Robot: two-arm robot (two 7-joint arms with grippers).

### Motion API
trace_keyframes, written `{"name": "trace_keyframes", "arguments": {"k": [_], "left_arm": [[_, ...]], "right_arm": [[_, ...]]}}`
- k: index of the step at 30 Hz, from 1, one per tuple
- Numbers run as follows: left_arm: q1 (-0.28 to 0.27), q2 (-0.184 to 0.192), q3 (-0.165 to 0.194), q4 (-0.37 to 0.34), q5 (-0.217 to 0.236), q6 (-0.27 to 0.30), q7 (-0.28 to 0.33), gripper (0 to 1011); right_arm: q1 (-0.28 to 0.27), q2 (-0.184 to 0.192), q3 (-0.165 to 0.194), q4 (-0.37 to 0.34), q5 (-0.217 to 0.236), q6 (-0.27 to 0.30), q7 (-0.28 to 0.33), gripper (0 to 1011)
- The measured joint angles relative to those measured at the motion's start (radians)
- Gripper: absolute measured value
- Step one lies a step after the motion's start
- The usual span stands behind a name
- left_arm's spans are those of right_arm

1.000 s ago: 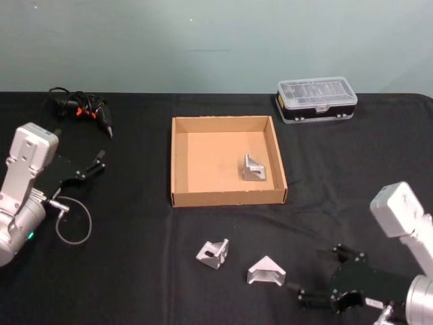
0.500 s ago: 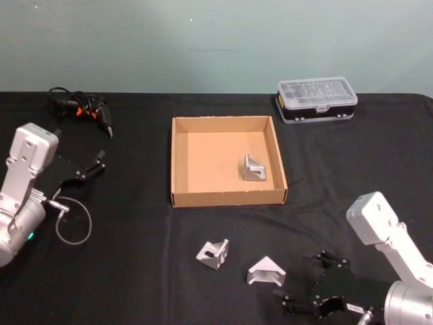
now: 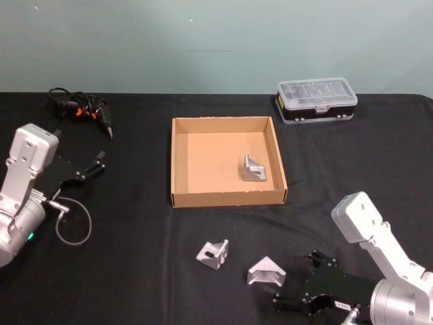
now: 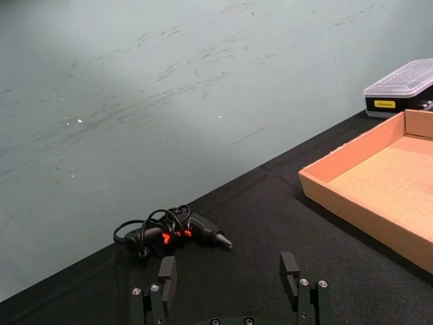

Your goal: Use one hand to pick up the angle iron from the table and place it into the box.

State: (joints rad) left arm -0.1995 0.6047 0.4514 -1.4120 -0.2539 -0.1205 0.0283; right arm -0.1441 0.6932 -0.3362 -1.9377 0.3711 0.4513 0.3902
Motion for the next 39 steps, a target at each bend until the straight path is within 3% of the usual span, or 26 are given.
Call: {"name": "trace_keyframes", "arguments": {"k": [19,26,39], "left_arm": [[0.000,0.000,0.000,0.000,0.000,0.000,0.000,1000],[0.000,0.000,0.000,0.000,0.000,0.000,0.000,1000],[0.000,0.000,0.000,0.000,0.000,0.000,0.000,1000]], "right_arm": [[0.021,-0.033,-0.023,0.038,-0.025,-0.007,-0.012,1003],[0.020,-0.042,-0.023,0.042,-0.035,-0.009,-0.018,875],[0.015,-0.050,-0.021,0.047,-0.044,-0.008,-0.016,450]]}}
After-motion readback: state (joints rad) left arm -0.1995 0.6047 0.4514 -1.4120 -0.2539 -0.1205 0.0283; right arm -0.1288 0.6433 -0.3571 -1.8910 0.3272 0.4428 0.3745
